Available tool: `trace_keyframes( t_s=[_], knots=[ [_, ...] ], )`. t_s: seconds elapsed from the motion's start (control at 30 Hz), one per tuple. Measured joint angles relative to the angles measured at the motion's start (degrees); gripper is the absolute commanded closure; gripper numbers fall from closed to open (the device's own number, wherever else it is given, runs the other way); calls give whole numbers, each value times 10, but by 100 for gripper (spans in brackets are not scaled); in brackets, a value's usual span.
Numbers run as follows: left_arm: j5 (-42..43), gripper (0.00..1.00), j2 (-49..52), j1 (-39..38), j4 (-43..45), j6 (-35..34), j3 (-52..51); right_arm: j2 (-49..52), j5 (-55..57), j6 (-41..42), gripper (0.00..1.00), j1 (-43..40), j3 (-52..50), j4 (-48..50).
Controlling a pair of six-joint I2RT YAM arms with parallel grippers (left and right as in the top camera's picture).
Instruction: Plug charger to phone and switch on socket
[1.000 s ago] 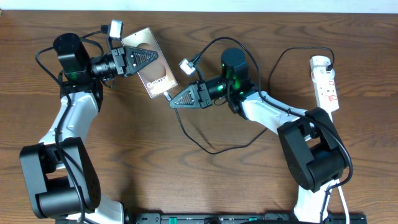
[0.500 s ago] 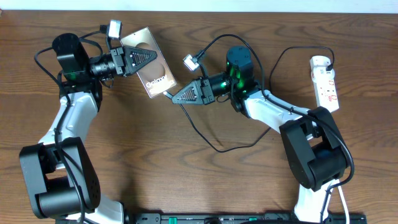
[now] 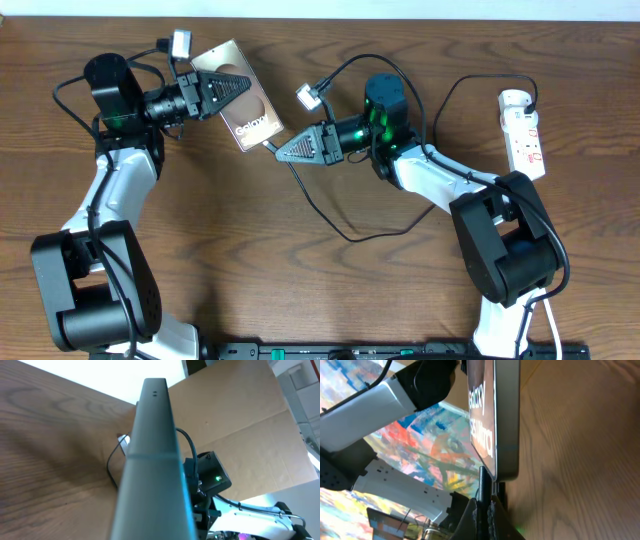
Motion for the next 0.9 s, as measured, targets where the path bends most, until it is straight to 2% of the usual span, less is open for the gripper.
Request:
trace_keyframes(
  t_s=[0.43, 0.9],
  knots=[
    [-50, 93, 0, -20, 2, 0, 0, 0, 33, 8, 99, 8, -1, 0],
    [-69, 93, 0, -23, 2, -3, 0, 0, 56, 11, 99, 11, -1, 0]
  ],
)
